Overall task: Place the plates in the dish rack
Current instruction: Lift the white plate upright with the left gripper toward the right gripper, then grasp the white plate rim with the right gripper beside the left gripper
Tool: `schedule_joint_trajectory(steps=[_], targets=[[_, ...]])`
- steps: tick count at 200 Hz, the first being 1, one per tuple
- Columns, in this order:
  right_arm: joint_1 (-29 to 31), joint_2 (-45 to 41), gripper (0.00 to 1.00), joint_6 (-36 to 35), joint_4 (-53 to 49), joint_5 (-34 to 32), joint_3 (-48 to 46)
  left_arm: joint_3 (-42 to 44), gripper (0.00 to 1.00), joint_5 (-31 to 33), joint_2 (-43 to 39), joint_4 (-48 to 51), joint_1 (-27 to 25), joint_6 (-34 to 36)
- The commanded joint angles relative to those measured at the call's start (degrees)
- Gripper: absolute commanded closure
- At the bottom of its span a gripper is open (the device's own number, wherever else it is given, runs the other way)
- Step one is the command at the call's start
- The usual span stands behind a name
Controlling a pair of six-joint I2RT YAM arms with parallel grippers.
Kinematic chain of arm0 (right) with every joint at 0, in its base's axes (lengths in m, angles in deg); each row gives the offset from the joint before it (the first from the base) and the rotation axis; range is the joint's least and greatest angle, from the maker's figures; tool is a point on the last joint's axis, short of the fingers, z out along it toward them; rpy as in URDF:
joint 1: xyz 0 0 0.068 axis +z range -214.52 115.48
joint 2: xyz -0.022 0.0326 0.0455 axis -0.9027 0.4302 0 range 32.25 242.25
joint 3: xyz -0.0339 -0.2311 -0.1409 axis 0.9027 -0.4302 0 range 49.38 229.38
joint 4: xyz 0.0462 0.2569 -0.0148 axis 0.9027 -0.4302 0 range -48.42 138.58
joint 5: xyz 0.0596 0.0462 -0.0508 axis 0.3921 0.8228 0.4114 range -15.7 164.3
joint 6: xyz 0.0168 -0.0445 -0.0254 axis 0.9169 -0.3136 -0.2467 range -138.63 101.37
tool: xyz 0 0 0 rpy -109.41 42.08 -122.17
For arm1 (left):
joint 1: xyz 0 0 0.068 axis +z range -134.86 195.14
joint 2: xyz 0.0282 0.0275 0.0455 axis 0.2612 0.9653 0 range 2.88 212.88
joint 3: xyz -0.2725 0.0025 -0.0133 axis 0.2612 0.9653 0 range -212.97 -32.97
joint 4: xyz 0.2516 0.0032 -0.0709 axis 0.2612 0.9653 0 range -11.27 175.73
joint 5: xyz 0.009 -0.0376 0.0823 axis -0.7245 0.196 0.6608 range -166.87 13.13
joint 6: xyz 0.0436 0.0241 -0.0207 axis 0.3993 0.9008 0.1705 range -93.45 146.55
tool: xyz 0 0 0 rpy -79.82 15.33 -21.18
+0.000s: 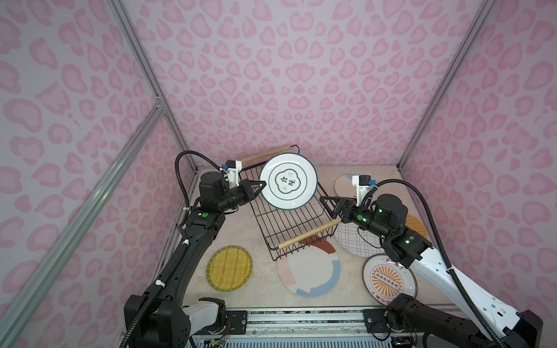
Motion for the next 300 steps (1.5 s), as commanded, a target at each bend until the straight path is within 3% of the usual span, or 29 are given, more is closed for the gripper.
schedule_joint_trajectory(steps=[1, 54, 105, 141, 173, 222, 300], targets=[[0.5, 3.0, 0.05, 1.4, 1.0, -0.1, 3.3, 1.0, 0.96, -2.7, -0.1, -7.9, 0.0, -1.4], [1.6, 10.9, 0.14, 4.4, 4.3, -0.1, 9.4, 2.3, 0.96, -2.7, -1.3, -7.7, 0.0, -0.6], [2.7, 15.3, 0.34, 6.9, 4.9, -4.1, 12.6, 2.6, 0.96, -3.2, -1.2, -8.4, -0.1, -0.9], [3.4, 15.6, 0.51, 8.6, 7.0, -7.3, 11.7, 2.8, 0.96, -3.1, -0.9, -8.5, 0.0, -1.1], [4.0, 15.0, 0.60, 10.2, 10.3, -10.0, 9.8, 3.0, 0.96, -2.9, -0.6, -8.5, 0.0, -1.2], [5.0, 15.9, 0.66, 11.2, 12.3, -11.1, 9.3, 3.2, 0.96, -2.9, -0.4, -8.8, 0.1, -1.4], [5.9, 15.5, 0.86, 11.9, 12.7, -12.2, 8.5, 3.3, 0.96, -2.9, -0.5, -8.8, 0.1, -1.3]])
